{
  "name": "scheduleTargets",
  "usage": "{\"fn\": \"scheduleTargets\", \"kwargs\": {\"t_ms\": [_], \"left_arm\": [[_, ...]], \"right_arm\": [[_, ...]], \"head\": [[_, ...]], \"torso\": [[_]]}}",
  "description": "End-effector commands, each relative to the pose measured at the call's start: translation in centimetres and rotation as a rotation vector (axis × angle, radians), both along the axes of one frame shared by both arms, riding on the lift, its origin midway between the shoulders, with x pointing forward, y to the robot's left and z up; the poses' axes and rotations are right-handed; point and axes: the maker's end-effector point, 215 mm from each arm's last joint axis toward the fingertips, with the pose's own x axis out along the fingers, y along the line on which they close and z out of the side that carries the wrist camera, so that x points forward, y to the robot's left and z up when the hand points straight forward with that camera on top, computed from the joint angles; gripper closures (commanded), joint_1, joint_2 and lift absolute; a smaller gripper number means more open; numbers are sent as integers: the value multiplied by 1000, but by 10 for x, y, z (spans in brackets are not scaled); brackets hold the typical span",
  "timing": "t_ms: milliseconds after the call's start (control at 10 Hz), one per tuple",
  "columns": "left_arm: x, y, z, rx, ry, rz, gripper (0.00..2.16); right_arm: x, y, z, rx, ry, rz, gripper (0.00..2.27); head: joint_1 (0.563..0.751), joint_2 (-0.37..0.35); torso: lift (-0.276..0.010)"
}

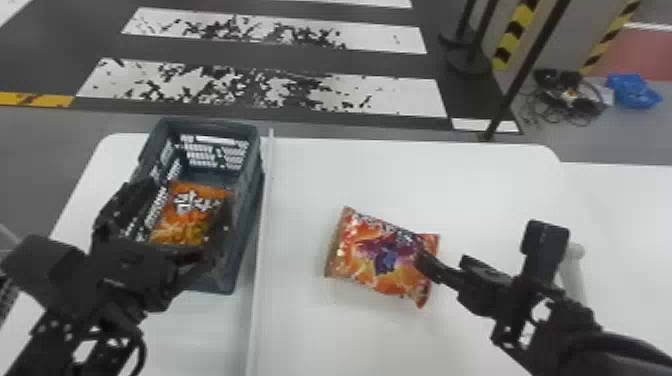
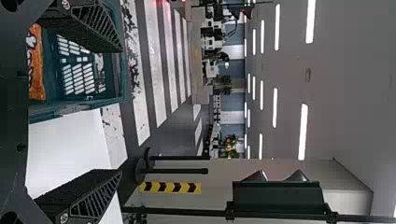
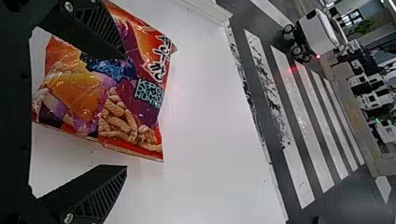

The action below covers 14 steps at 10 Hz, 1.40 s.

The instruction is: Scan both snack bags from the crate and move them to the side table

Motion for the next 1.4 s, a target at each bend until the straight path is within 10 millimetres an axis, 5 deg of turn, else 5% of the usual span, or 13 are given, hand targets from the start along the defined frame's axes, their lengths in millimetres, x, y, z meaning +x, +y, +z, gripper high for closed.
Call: {"fn": "scheduleTargets", "kwargs": {"t_ms": [0,900,1100,1300], "left_arm": [[-1,-1,1,-18,-2,-6,80],[-4,-6,-19,-24,12,-24,83],[-5,-6,-20,-24,12,-27,83],[-6,-6,-21,-27,6,-26,87]], "right_arm": [[4,3,-6,42,61,13,83],[-27,33,-55,241,340,79,117],[-22,38,-52,315,339,89,674],[-19,36,-52,361,338,82,2256]], "head": [[695,-64],[695,-28],[695,-22],[695,-16]], "torso": [[-75],[-75],[-75],[-75]]}}
